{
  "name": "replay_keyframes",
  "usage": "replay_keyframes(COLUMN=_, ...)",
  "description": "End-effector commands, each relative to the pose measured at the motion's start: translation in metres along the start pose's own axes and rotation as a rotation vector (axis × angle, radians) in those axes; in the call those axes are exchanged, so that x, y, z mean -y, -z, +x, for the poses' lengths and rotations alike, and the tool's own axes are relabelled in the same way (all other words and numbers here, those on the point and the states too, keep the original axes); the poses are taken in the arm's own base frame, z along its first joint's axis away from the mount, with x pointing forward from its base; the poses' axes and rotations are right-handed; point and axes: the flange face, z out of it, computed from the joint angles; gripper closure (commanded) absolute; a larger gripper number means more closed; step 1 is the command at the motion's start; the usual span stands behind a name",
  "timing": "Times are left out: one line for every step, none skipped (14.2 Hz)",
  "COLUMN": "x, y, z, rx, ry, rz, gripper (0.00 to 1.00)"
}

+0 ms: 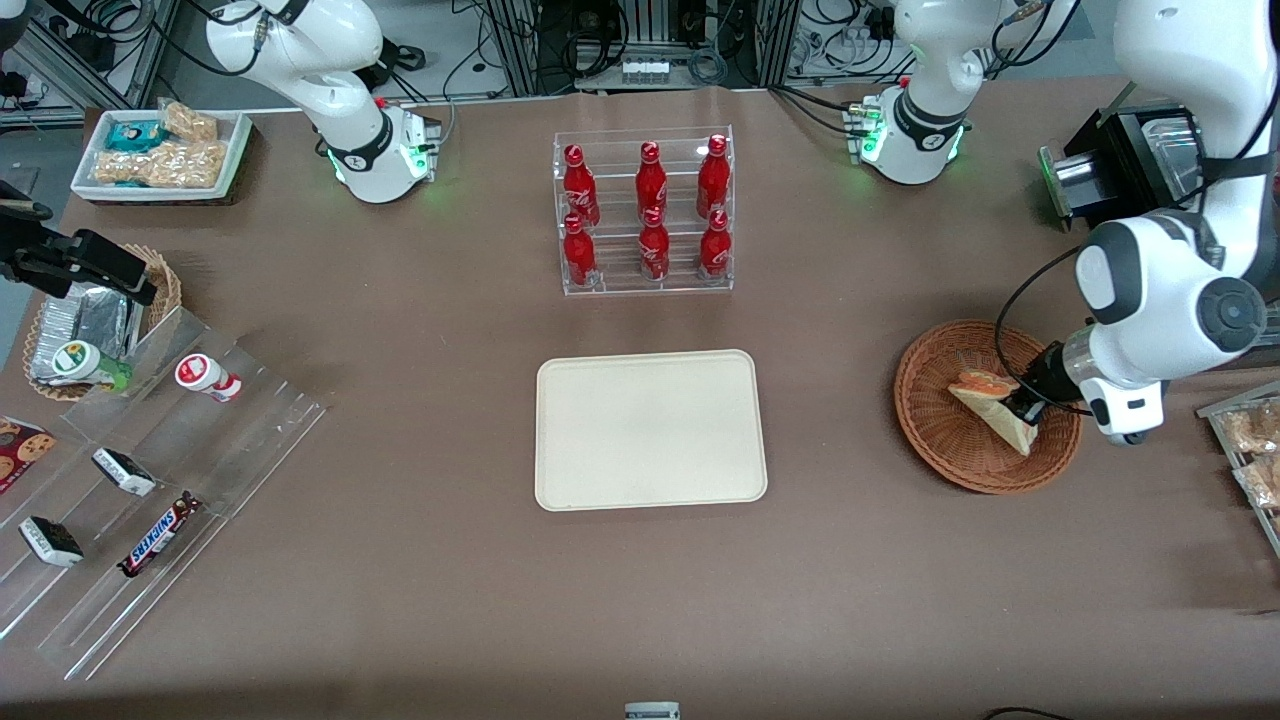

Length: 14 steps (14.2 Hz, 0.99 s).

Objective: Place sandwich from basket to tray
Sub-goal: 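Lift the sandwich and carry it with the left gripper to the tray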

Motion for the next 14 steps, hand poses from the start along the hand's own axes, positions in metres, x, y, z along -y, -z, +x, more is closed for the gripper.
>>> replay_keyframes(x=-0.038, y=0.021, z=-0.035, rx=0.014, ry=-0.076, rz=-0.001, gripper=0.94)
replay_keyframes(x=-0.050, y=0.017, z=-0.051, rx=0.020, ry=-0.103, rz=0.000, gripper=0.94)
replay_keyframes(x=-0.066, y=0.013, z=-0.074, rx=0.020, ry=-0.145, rz=0.002, gripper=0.94)
replay_keyframes(x=-0.086, y=0.003, z=-0.097, rx=0.020, ry=-0.198, rz=0.014, gripper=0.94)
replay_keyframes(x=-0.107, y=-0.001, z=-0.121, rx=0.015, ry=-0.266, rz=0.017, gripper=0.94)
replay_keyframes(x=-0.131, y=-0.010, z=-0.150, rx=0.010, ry=-0.364, rz=0.029, gripper=0.94)
replay_keyframes(x=-0.154, y=-0.014, z=-0.175, rx=-0.001, ry=-0.453, rz=0.031, gripper=0.94)
replay_keyframes(x=-0.167, y=-0.020, z=-0.188, rx=-0.002, ry=-0.505, rz=0.033, gripper=0.94)
replay_keyframes(x=-0.177, y=-0.025, z=-0.199, rx=-0.001, ry=-0.540, rz=0.027, gripper=0.94)
replay_keyframes(x=-0.187, y=-0.033, z=-0.219, rx=0.000, ry=-0.575, rz=0.028, gripper=0.94)
replay_keyframes(x=-0.202, y=-0.038, z=-0.239, rx=-0.002, ry=-0.611, rz=0.021, gripper=0.94)
replay_keyframes(x=-0.215, y=-0.041, z=-0.252, rx=-0.007, ry=-0.631, rz=0.014, gripper=0.94)
replay_keyframes(x=-0.226, y=-0.047, z=-0.268, rx=-0.011, ry=-0.662, rz=0.011, gripper=0.94)
replay_keyframes(x=-0.233, y=-0.055, z=-0.277, rx=-0.009, ry=-0.677, rz=0.014, gripper=0.94)
